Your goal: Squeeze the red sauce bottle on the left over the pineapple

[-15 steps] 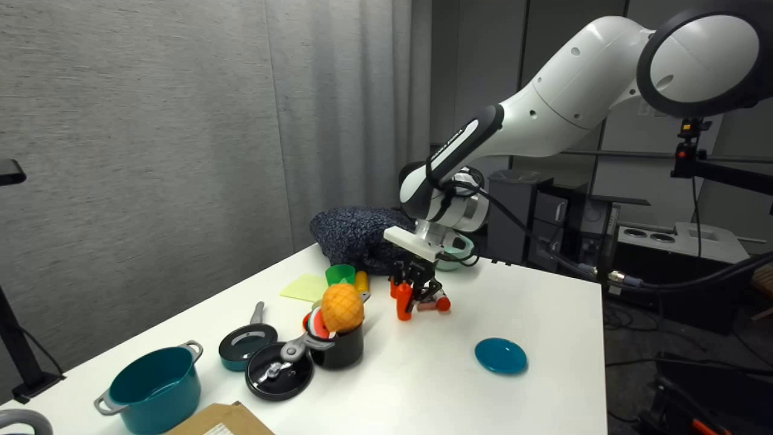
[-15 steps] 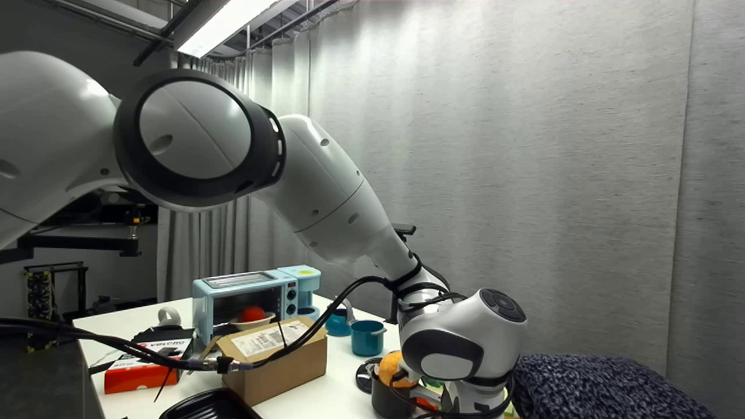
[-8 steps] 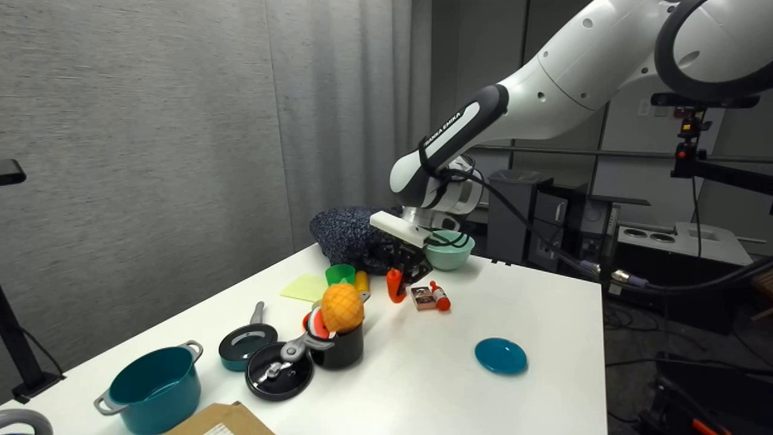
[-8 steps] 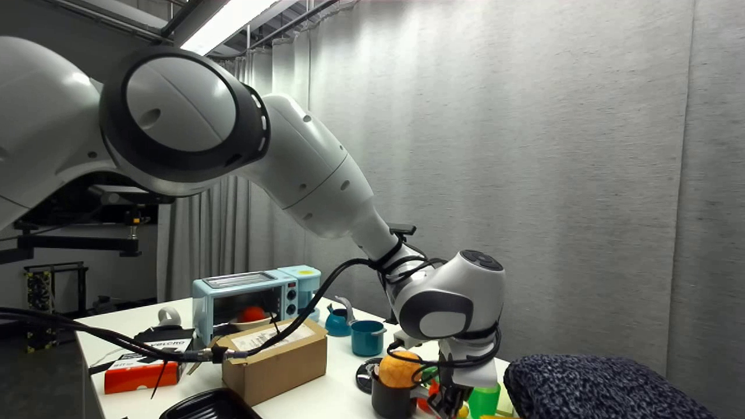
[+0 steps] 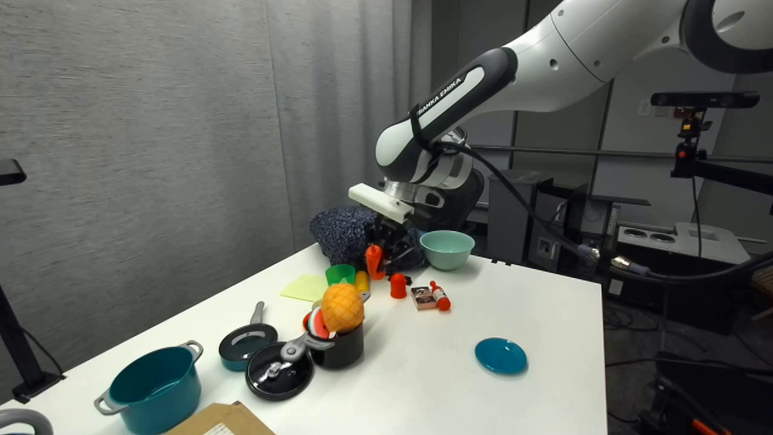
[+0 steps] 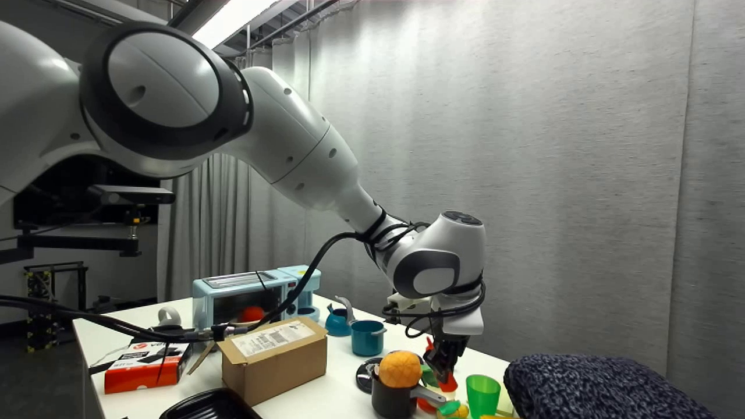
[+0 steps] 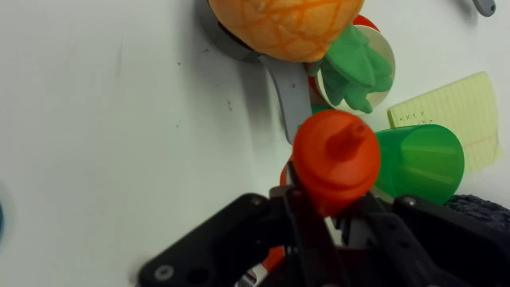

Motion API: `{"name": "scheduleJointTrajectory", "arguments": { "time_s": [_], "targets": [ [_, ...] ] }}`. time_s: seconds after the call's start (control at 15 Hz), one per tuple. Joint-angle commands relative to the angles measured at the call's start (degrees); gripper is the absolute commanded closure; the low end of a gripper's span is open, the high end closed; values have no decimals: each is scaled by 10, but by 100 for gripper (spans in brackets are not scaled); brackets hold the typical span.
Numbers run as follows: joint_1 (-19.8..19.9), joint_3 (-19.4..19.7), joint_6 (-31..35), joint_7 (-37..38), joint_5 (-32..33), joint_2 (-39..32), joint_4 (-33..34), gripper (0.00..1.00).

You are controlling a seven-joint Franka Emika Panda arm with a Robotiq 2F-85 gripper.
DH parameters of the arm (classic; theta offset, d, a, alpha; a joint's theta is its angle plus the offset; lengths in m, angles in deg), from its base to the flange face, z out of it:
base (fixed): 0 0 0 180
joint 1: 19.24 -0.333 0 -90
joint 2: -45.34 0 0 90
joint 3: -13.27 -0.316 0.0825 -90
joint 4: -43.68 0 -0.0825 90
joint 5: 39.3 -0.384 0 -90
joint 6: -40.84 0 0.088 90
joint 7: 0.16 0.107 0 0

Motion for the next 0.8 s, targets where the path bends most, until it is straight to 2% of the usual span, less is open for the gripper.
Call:
{"name": "scheduleJointTrajectory", "arguments": {
  "time_s": [0.0, 0.27, 0.33, 0.47, 0.73],
  "targets": [
    [10, -12, 1, 6, 11, 1, 0, 83],
    [10, -11, 1, 6, 11, 0, 0, 83],
    [10, -11, 1, 6, 11, 0, 0, 96],
    [1, 8, 6, 20, 39, -5, 21, 96],
    [-33, 56, 8, 57, 160, -15, 69, 96]
  ]
}}
